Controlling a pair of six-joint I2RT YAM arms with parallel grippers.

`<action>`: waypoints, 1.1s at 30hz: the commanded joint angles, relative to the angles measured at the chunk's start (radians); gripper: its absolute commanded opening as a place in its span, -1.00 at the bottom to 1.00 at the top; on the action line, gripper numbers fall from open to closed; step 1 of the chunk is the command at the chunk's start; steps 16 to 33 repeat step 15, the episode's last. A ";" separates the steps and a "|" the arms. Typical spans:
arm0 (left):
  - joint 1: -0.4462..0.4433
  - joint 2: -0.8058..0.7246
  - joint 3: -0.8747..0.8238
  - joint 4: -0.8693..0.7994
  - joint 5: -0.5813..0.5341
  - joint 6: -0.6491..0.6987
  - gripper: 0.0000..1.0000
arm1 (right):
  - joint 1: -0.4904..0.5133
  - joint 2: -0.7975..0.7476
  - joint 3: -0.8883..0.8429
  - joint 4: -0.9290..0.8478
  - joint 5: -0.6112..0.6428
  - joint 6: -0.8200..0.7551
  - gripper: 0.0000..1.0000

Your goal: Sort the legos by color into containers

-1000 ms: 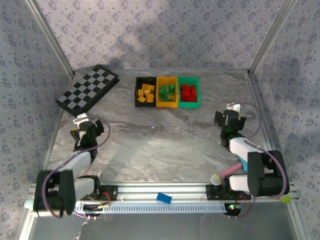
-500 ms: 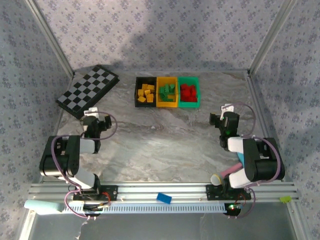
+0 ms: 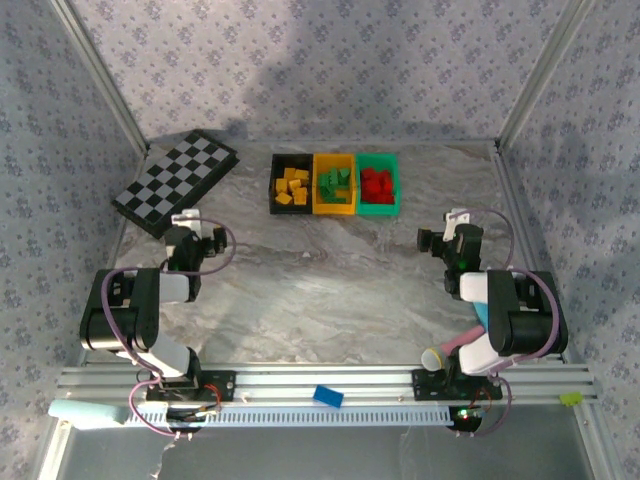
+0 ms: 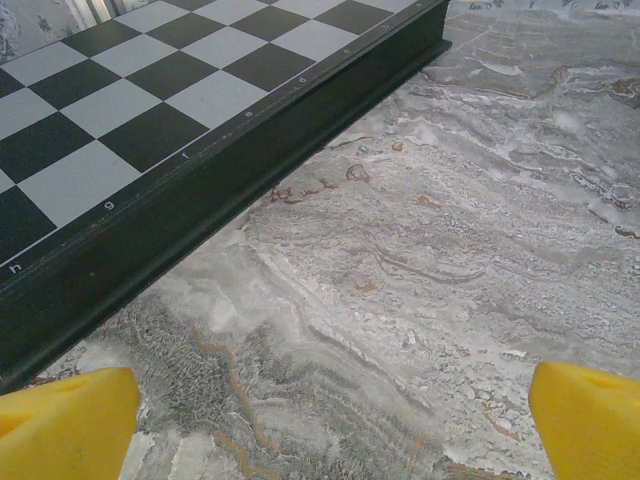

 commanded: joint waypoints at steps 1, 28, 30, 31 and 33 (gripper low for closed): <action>0.006 0.000 0.018 0.004 0.027 0.013 1.00 | 0.002 0.006 0.011 0.023 -0.014 -0.005 0.99; 0.006 0.000 0.018 0.004 0.029 0.013 0.99 | 0.003 0.008 0.011 0.022 -0.009 -0.008 1.00; 0.006 0.000 0.018 0.004 0.029 0.013 0.99 | 0.003 0.008 0.011 0.022 -0.009 -0.008 1.00; 0.006 0.000 0.018 0.004 0.029 0.013 0.99 | 0.003 0.008 0.011 0.022 -0.009 -0.008 1.00; 0.006 0.000 0.018 0.004 0.029 0.013 0.99 | 0.003 0.008 0.011 0.022 -0.009 -0.008 1.00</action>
